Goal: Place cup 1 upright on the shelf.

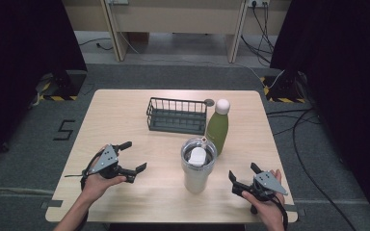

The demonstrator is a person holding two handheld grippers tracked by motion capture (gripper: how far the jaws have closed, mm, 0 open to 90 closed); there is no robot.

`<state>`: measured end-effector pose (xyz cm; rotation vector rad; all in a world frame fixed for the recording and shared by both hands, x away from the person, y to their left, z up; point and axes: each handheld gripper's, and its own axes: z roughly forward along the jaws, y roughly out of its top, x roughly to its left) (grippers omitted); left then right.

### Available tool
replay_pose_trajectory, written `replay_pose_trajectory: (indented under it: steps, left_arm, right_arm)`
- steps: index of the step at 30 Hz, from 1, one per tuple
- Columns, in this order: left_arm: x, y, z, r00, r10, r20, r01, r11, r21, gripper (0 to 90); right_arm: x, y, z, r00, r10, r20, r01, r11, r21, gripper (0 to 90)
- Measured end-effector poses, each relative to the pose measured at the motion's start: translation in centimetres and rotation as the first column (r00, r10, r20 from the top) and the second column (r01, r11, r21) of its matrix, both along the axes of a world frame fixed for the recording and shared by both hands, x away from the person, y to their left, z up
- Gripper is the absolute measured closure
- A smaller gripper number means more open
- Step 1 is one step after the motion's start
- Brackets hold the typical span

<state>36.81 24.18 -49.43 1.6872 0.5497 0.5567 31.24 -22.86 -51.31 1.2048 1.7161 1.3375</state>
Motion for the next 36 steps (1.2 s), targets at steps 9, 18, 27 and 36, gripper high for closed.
replay_pose_trajectory:
  steps: [9,18,27,36]
  left_arm:
    - [-0.6,-1.7,-0.1,0.9991,-0.041,-0.001,0.041,0.9991,0.001,0.5]
    - [-0.6,-2.2,-0.1,0.9989,-0.046,0.011,0.046,0.9989,0.006,0.7]
    - [-0.8,-3.6,0.1,0.9957,-0.092,0.01,0.092,0.9957,-0.004,0.1]
    - [-0.7,-7.4,-0.3,0.9753,-0.22,-0.019,0.22,0.9755,-0.013,0.0]
  right_arm:
    - [-0.1,0.0,0.1,1.0,0.008,0.003,-0.008,1.0,-0.001,11.2]
    - [-0.3,1.0,0.5,0.9983,0.056,0.016,-0.056,0.998,-0.022,12.3]
    - [0.0,1.7,0.3,0.997,0.077,0.006,-0.077,0.996,-0.035,9.9]
    - [0.1,1.6,0.3,0.9976,0.069,0.003,-0.069,0.997,-0.037,9.7]
